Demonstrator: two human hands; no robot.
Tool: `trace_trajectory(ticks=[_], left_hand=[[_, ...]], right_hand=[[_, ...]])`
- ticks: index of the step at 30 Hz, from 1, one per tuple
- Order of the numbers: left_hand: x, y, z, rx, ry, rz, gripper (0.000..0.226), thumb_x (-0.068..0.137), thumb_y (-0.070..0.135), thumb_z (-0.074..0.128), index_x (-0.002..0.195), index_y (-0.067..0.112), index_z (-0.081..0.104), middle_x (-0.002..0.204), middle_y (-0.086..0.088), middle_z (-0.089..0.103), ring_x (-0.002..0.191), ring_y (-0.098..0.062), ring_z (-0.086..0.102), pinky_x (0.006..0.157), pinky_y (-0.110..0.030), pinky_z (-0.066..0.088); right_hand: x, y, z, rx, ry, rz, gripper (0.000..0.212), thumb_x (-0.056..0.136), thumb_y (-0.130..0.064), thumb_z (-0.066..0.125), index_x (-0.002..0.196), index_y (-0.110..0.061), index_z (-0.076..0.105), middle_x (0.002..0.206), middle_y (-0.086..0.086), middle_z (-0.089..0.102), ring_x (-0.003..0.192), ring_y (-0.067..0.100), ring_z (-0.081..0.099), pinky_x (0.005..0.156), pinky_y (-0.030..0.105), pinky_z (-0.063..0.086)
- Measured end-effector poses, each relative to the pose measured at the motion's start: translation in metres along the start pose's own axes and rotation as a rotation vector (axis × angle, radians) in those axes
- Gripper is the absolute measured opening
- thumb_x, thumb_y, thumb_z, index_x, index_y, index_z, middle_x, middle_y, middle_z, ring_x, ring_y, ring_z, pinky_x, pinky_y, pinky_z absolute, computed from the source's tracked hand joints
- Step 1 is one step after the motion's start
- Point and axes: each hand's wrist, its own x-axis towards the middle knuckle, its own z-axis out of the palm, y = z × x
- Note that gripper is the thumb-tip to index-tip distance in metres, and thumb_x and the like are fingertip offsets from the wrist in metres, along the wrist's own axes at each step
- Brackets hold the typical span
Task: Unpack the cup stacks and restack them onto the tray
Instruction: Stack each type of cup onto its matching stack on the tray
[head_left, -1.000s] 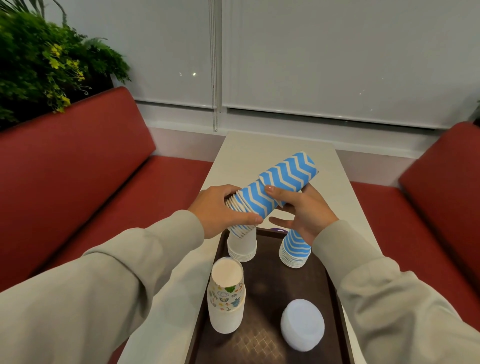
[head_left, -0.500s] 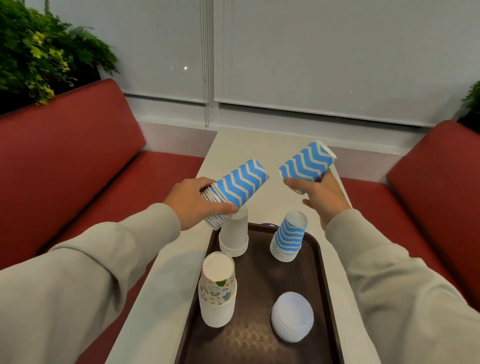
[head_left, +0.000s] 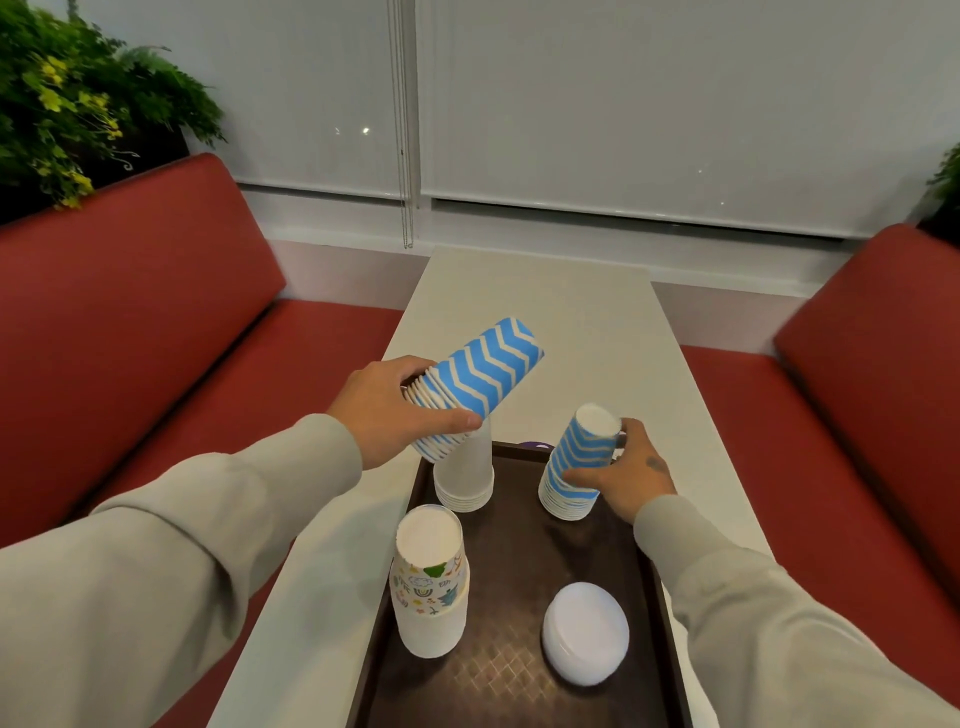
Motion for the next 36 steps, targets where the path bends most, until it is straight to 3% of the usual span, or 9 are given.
trace_trajectory(ticks=[3,7,11,14,18,24,36], left_hand=[[0.0,0.0,0.001,-0.002,-0.004,0.004,0.065,0.062,0.055,0.084,0.119,0.029,0.065,0.103,0.015,0.07,0.094,-0.006,0.067,0.083,-0.03,0.059],[-0.002,0.002,0.003,-0.003,-0.021,0.013,0.073,0.056,0.063,0.081,0.119,0.031,0.063,0.104,0.016,0.069,0.093,-0.004,0.066,0.079,-0.025,0.058],[-0.005,0.01,0.005,-0.012,-0.038,0.029,0.079,0.051,0.068,0.078,0.12,0.031,0.063,0.103,0.016,0.069,0.092,-0.004,0.066,0.078,-0.024,0.057],[-0.007,0.014,0.005,-0.012,-0.037,0.044,0.066,0.063,0.056,0.084,0.12,0.03,0.063,0.104,0.016,0.069,0.092,-0.004,0.066,0.078,-0.024,0.058],[-0.01,0.018,0.003,-0.006,-0.034,0.065,0.063,0.064,0.052,0.086,0.119,0.029,0.064,0.103,0.014,0.069,0.093,-0.004,0.066,0.081,-0.026,0.058],[-0.014,0.018,-0.002,0.052,-0.059,0.092,0.066,0.064,0.052,0.087,0.121,0.03,0.063,0.102,0.015,0.069,0.091,-0.003,0.066,0.083,-0.028,0.059],[-0.012,0.003,-0.004,0.127,-0.027,0.053,0.072,0.062,0.057,0.085,0.124,0.028,0.062,0.105,0.014,0.068,0.093,-0.004,0.064,0.079,-0.023,0.056]], right_hand=[[-0.002,-0.006,-0.008,0.024,-0.03,-0.047,0.087,0.073,-0.013,0.086,0.144,-0.023,0.037,0.137,0.005,0.051,0.116,0.021,0.05,0.094,0.032,0.042],[-0.012,-0.032,-0.023,0.098,0.088,-0.168,0.068,0.085,-0.027,0.074,0.142,-0.033,0.038,0.139,-0.002,0.049,0.132,0.017,0.041,0.102,0.037,0.04],[-0.026,-0.072,-0.026,0.274,0.106,-0.25,0.047,0.09,-0.036,0.07,0.132,-0.032,0.049,0.123,-0.006,0.06,0.116,0.01,0.055,0.086,0.026,0.043],[-0.031,-0.092,-0.017,0.347,-0.033,-0.196,0.052,0.086,-0.054,0.069,0.13,-0.031,0.05,0.115,-0.005,0.065,0.104,0.012,0.064,0.084,0.033,0.053],[-0.038,-0.106,-0.002,0.447,-0.201,-0.103,0.061,0.085,-0.061,0.067,0.132,-0.024,0.054,0.112,-0.002,0.069,0.097,0.016,0.071,0.072,0.031,0.052],[-0.042,-0.112,0.008,0.535,-0.202,-0.09,0.049,0.085,-0.049,0.074,0.123,-0.022,0.061,0.113,-0.001,0.072,0.098,0.015,0.071,0.08,0.033,0.057],[-0.019,-0.108,-0.04,0.684,0.029,-0.056,0.055,0.085,-0.047,0.075,0.127,-0.018,0.054,0.115,0.003,0.07,0.094,0.016,0.069,0.074,0.032,0.05]])
